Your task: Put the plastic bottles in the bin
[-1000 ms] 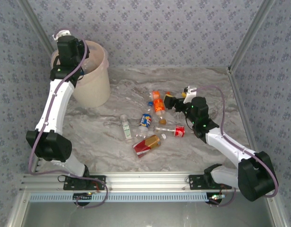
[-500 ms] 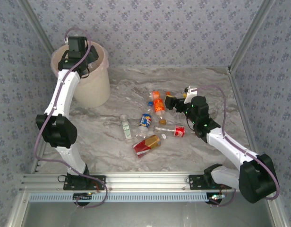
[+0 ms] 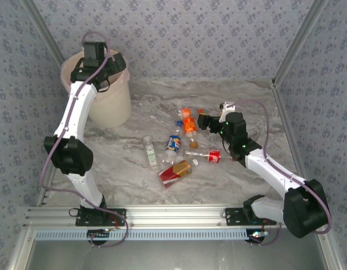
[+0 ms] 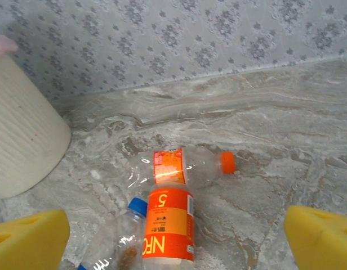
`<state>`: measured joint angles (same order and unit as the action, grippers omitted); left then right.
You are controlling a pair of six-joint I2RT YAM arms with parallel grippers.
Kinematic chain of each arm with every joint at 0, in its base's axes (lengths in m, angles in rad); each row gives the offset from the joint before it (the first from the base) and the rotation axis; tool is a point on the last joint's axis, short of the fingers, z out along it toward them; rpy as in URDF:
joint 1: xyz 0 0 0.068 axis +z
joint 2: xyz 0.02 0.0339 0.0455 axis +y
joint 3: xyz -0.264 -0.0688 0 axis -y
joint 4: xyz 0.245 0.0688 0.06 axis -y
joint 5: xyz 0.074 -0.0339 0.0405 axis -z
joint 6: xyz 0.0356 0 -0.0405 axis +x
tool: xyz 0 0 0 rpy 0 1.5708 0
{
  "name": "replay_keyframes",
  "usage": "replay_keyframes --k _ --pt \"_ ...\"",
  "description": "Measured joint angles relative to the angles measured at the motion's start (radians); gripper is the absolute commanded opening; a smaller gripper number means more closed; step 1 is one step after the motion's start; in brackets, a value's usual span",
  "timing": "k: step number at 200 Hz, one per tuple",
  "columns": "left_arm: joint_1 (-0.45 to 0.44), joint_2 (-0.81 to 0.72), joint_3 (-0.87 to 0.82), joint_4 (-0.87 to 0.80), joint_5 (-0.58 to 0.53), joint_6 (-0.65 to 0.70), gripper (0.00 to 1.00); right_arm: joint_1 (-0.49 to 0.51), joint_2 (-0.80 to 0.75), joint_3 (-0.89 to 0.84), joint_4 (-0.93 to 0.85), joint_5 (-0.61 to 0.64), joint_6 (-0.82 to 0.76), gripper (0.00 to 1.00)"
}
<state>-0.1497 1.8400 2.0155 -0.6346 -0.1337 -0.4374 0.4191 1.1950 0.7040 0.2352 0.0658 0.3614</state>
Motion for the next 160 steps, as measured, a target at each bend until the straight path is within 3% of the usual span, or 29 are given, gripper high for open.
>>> replay_keyframes --k 41,98,160 --pt "-0.050 -0.047 -0.025 0.011 0.060 0.053 0.98 0.000 0.065 0.020 -0.078 0.019 0.046 0.98" --pt "-0.101 -0.189 -0.156 0.095 0.163 0.071 0.98 0.036 0.185 0.079 -0.172 -0.043 0.061 0.86" --pt "-0.122 -0.330 -0.518 0.303 0.325 0.024 0.98 0.134 0.343 0.178 -0.268 -0.024 0.076 0.81"
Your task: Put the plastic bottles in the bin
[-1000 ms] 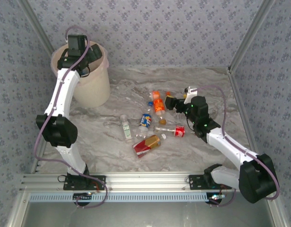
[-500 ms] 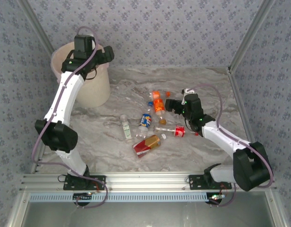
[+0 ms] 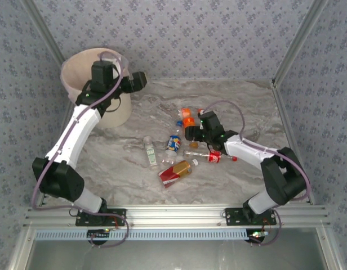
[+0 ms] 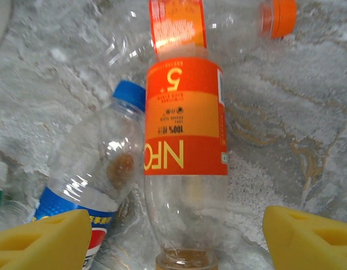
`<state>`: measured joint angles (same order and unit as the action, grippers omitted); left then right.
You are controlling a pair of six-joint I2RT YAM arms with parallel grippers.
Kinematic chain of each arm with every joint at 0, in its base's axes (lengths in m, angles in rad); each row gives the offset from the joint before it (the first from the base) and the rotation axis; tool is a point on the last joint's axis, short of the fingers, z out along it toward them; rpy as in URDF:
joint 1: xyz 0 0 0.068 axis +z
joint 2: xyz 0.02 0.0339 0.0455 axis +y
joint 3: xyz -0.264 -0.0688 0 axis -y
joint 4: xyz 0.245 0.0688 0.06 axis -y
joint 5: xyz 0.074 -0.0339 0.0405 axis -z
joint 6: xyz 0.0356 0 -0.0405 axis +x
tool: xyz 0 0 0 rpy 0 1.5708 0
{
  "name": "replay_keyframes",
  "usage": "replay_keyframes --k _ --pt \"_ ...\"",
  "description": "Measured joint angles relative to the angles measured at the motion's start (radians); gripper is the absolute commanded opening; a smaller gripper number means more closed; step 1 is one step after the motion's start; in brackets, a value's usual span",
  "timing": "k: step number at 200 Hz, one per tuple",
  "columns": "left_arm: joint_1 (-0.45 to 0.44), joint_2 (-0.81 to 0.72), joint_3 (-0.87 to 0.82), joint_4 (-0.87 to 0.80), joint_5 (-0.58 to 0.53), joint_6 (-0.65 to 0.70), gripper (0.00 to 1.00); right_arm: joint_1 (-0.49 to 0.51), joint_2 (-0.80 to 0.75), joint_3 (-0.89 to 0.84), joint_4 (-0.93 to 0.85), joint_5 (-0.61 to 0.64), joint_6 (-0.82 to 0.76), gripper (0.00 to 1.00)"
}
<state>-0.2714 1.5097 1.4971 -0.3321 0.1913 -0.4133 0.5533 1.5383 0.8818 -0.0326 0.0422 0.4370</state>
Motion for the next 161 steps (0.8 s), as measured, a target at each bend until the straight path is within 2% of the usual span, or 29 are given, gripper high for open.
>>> replay_keyframes --k 44,161 --pt "-0.013 -0.063 -0.126 0.097 0.056 -0.034 0.98 0.012 0.119 0.079 -0.063 0.024 0.006 0.77" --pt "-0.024 -0.088 -0.148 0.125 0.065 -0.055 0.98 0.028 0.286 0.164 -0.114 0.106 0.019 0.69"
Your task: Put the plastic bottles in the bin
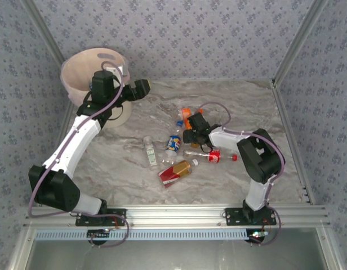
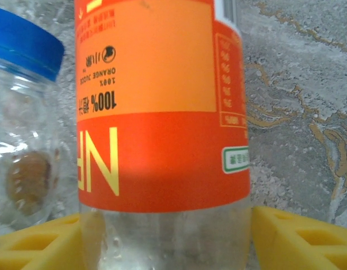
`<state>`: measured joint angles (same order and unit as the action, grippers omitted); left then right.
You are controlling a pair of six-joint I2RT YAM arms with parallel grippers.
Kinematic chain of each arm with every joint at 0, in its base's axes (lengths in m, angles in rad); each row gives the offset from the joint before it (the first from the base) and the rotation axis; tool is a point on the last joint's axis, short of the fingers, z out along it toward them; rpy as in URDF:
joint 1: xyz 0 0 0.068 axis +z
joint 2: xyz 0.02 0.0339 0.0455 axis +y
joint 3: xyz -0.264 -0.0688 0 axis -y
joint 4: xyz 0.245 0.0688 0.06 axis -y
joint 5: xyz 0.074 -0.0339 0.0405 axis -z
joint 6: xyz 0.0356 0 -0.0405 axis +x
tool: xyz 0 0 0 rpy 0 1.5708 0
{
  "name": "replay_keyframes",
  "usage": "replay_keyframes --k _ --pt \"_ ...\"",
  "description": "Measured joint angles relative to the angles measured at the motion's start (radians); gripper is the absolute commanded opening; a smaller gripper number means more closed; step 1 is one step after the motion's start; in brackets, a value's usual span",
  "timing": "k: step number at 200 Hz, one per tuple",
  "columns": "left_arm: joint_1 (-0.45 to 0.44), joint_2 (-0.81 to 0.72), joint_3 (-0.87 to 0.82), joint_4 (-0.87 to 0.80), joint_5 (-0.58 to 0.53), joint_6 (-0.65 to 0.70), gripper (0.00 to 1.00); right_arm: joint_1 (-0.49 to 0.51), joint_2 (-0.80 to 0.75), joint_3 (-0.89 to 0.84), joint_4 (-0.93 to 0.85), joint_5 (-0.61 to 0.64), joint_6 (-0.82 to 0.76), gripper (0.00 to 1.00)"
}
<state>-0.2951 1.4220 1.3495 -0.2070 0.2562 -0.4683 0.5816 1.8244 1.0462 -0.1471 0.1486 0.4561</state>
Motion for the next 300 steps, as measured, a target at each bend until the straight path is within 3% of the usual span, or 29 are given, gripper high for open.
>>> replay_keyframes --k 70,135,183,300 --pt "-0.006 0.000 -0.018 -0.004 0.015 -0.016 0.98 0.000 -0.001 -0.027 0.049 0.079 -0.045 0.53" --pt "-0.016 0.021 -0.020 -0.005 0.066 -0.032 0.98 0.001 -0.201 -0.194 0.254 0.115 -0.116 0.45" --pt "-0.072 0.083 0.025 -0.035 0.103 -0.023 0.98 0.017 -0.315 -0.283 0.419 0.123 -0.167 0.43" --pt "-0.177 0.199 0.071 0.008 0.280 0.006 0.98 0.030 -0.368 -0.374 0.811 -0.182 -0.164 0.42"
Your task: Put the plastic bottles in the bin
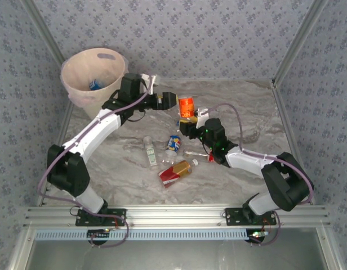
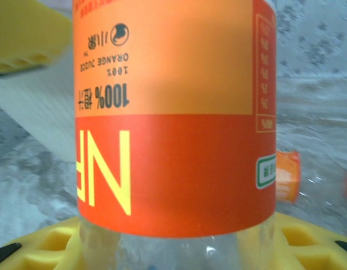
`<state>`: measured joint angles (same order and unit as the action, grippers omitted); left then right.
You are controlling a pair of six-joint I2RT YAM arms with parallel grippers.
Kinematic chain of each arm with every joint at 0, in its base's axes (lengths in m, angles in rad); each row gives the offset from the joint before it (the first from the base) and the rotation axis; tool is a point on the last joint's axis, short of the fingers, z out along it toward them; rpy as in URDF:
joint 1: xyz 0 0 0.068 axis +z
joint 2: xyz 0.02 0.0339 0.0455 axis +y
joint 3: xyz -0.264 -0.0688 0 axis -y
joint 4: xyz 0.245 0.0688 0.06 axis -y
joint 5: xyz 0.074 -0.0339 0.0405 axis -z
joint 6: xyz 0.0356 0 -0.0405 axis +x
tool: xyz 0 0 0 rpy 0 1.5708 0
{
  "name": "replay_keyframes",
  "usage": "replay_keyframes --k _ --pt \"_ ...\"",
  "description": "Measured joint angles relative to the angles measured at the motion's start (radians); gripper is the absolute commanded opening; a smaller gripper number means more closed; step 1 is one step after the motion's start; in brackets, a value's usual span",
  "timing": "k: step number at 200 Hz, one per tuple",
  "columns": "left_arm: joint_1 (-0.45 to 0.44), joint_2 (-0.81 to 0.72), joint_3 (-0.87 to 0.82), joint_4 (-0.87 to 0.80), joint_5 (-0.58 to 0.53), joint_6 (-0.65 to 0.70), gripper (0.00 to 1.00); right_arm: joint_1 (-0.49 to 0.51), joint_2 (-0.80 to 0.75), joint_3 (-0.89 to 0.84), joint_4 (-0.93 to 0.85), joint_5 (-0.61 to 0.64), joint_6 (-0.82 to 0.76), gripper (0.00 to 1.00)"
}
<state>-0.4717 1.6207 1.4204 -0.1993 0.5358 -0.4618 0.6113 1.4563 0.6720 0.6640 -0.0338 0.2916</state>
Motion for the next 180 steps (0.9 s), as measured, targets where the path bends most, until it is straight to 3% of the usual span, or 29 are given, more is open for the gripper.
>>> replay_keyframes --k 62,126,149,180 --pt "-0.035 0.039 0.008 0.116 0.088 -0.031 0.97 0.000 0.010 0.015 0.065 -0.124 0.082 0.42" --pt "-0.057 0.095 0.009 0.150 0.065 -0.059 0.76 0.002 0.035 0.050 0.108 -0.197 0.159 0.42" --pt "-0.079 0.109 0.019 0.128 0.051 -0.042 0.63 0.003 0.043 0.054 0.106 -0.212 0.167 0.43" --pt "-0.087 0.110 0.023 0.117 0.040 -0.033 0.56 0.005 0.043 0.058 0.103 -0.220 0.176 0.48"
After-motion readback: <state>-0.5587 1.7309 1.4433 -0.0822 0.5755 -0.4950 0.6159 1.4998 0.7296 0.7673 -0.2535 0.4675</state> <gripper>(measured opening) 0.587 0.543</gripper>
